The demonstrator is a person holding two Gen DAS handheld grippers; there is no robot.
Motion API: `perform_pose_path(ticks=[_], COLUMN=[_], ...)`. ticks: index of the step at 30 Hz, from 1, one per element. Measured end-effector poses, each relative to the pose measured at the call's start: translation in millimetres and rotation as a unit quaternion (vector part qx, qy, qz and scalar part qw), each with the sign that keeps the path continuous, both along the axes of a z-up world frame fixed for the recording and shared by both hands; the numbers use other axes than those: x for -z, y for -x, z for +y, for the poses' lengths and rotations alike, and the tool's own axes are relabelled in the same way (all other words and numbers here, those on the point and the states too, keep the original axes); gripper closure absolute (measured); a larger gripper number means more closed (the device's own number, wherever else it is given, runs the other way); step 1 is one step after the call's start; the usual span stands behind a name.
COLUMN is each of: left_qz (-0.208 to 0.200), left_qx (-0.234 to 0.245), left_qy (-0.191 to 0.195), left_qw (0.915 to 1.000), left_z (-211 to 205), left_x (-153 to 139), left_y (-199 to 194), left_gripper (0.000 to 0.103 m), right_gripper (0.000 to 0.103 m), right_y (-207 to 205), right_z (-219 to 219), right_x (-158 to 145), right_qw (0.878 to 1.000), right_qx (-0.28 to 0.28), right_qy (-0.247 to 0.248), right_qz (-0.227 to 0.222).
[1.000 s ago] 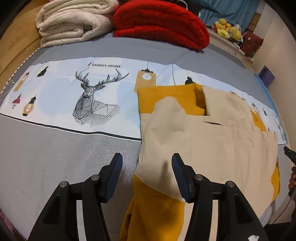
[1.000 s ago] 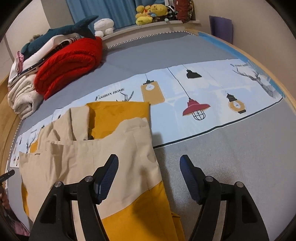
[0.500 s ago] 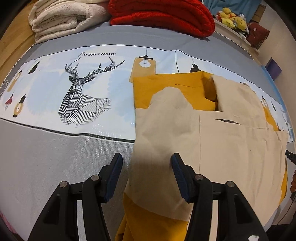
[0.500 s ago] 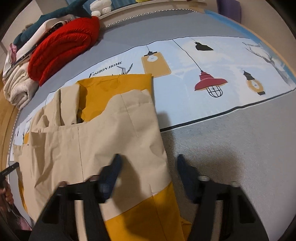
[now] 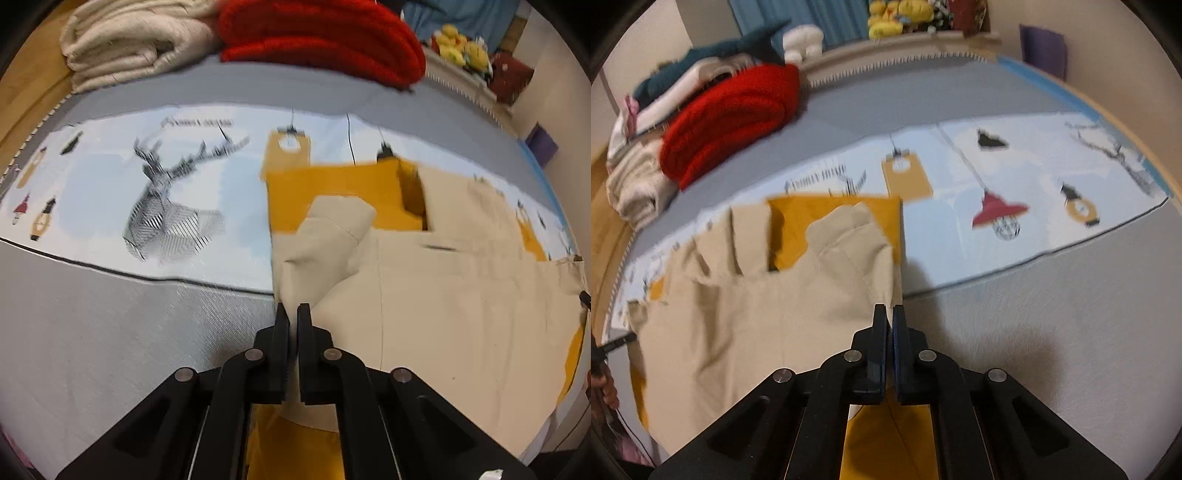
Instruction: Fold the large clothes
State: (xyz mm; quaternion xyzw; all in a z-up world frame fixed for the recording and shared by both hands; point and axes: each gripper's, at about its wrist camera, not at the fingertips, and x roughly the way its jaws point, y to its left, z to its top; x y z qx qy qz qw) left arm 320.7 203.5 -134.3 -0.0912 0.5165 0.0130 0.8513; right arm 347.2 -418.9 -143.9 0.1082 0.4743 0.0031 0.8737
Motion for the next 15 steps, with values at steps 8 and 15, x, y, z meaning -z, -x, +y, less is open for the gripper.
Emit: perform_pose_path(ticks=[8,15], left_qz=[-0.112,-0.138], left_qx=[-0.03,-0.066], left_qy=[-0.011,-0.022], left_qw=[0.9933,0.988], left_z=[5.9,13.5], left_x=[-43.4,-42.7], left_y=[-0.9,-25.9], left_gripper=[0.101,0.101], right_gripper=[0.101,0.101], right_y=[-9.4,-41.9], right_z=[-0.2,8.5], right_x=[-38.2,-35.7], right_qw=[0.995,0.992], right_qx=[0.039,0.056], right_qy=[-0.005,0.014], right_qz=[-0.089,-0.11])
